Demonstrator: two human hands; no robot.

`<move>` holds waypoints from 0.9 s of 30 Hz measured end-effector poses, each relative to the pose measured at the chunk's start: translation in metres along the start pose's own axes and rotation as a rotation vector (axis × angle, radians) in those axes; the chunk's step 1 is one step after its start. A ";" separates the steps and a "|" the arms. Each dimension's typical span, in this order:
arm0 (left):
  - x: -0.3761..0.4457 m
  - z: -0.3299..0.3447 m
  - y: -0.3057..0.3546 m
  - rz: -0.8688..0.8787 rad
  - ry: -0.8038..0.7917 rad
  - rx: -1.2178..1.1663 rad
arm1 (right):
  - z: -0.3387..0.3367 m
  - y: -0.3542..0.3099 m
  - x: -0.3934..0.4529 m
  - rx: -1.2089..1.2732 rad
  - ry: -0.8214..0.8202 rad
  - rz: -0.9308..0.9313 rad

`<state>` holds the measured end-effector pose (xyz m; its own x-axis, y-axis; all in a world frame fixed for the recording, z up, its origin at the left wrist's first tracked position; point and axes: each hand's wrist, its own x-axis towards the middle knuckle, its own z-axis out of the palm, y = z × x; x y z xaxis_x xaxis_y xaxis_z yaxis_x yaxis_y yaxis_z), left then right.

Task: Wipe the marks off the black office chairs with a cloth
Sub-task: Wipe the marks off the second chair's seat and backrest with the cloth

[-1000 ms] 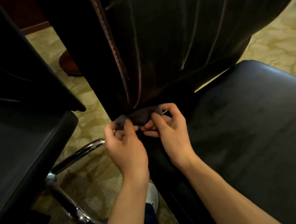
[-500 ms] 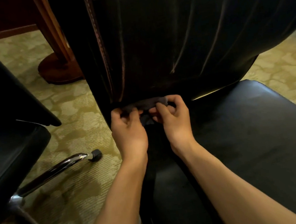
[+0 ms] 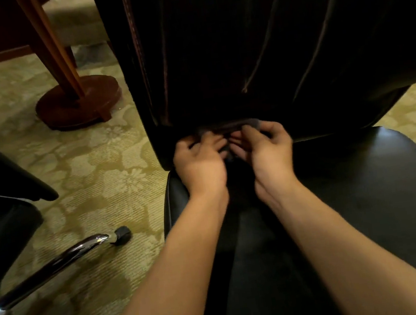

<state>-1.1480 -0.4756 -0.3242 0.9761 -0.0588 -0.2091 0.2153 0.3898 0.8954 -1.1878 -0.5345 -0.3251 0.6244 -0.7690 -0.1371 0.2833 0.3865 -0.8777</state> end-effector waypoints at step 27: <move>0.028 -0.010 -0.017 0.298 0.167 0.474 | 0.001 0.016 0.024 -0.226 -0.049 0.030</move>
<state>-1.1243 -0.4746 -0.3495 0.9871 0.1507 0.0543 -0.0413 -0.0886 0.9952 -1.1672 -0.5464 -0.3416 0.6662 -0.7311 -0.1473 0.0973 0.2810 -0.9548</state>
